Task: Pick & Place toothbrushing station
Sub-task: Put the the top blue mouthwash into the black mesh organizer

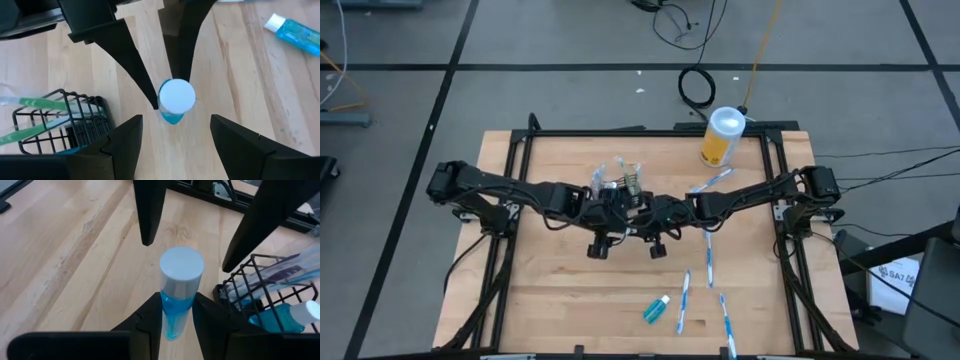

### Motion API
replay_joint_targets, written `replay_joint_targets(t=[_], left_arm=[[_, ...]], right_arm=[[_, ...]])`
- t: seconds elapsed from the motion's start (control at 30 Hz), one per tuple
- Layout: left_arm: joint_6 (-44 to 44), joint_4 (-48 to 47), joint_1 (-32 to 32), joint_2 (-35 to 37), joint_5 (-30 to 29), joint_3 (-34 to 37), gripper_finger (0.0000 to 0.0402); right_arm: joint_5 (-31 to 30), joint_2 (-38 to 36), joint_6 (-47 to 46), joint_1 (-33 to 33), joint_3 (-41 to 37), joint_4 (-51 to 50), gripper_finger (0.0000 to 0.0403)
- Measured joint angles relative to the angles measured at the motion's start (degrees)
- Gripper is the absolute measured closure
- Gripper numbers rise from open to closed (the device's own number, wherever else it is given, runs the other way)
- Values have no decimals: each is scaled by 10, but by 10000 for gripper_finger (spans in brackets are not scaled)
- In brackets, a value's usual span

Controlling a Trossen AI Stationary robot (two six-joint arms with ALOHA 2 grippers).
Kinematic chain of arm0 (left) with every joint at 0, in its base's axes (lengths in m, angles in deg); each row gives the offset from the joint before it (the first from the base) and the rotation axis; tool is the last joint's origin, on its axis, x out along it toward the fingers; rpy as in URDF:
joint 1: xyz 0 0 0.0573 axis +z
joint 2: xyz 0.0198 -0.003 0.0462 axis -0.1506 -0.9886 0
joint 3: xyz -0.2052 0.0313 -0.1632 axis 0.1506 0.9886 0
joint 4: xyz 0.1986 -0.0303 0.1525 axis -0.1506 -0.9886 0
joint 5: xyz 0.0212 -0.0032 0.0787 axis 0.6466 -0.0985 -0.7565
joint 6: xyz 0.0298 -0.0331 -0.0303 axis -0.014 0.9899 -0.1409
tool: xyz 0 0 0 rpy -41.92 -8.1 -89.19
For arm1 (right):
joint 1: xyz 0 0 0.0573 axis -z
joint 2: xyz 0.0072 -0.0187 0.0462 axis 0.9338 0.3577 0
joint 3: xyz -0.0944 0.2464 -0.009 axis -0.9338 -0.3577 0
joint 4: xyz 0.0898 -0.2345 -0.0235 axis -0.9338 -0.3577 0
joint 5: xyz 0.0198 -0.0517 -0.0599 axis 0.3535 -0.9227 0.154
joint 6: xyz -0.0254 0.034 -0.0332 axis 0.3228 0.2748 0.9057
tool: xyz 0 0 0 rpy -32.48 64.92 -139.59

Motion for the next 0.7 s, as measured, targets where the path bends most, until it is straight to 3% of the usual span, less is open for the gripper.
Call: replay_joint_targets(t=[0.43,0.7], left_arm=[[-6,-16,-1,72,15,0,163],[-21,36,-25,84,15,36,163]], right_arm=[[1,-3,22,0,0,2,315],[1,-3,18,0,0,13,315]])
